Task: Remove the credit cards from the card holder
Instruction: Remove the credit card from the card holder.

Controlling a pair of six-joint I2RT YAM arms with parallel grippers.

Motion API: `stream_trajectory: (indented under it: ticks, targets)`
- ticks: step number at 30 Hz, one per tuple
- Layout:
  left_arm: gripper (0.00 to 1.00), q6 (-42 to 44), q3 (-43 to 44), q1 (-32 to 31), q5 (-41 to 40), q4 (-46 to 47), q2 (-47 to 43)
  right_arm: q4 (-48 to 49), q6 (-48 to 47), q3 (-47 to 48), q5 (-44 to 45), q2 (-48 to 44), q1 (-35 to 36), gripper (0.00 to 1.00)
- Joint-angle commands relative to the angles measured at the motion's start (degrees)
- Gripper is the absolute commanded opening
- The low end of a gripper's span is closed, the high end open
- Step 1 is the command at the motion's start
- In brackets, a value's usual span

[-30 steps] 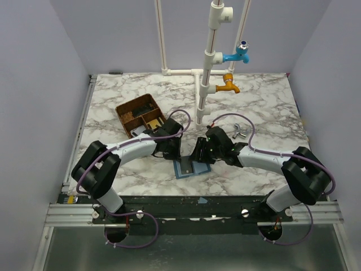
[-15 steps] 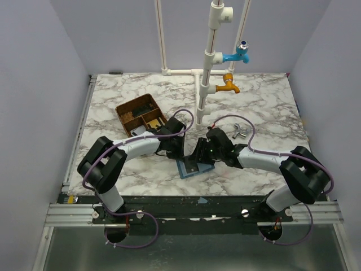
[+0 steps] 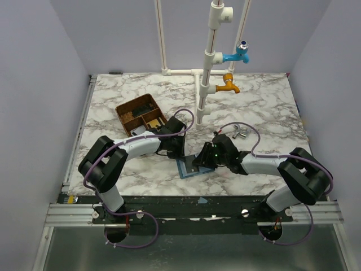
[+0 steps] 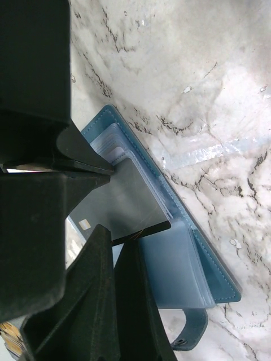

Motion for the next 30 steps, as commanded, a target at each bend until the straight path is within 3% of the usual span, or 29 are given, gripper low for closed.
stream_trajectory:
  ticks: [1, 10, 24, 30]
  targets:
    - [0.00, 0.8, 0.3, -0.4, -0.3, -0.6, 1.8, 9.6, 4.3, -5.3, -5.0, -0.5, -1.9, 0.39]
    - [0.00, 1.4, 1.4, -0.6, -0.1, -1.1, 2.5, 18.7, 7.8, -10.5, -8.5, -1.2, -4.5, 0.38]
    - [0.00, 1.8, 2.5, -1.3, 0.1, -1.6, 3.5, 27.6, 11.2, -13.7, -12.7, 2.8, -8.3, 0.23]
    - [0.00, 1.8, 2.7, -1.4, 0.2, -1.6, 3.6, 29.9, 12.2, -14.5, -13.5, 4.6, -9.2, 0.23]
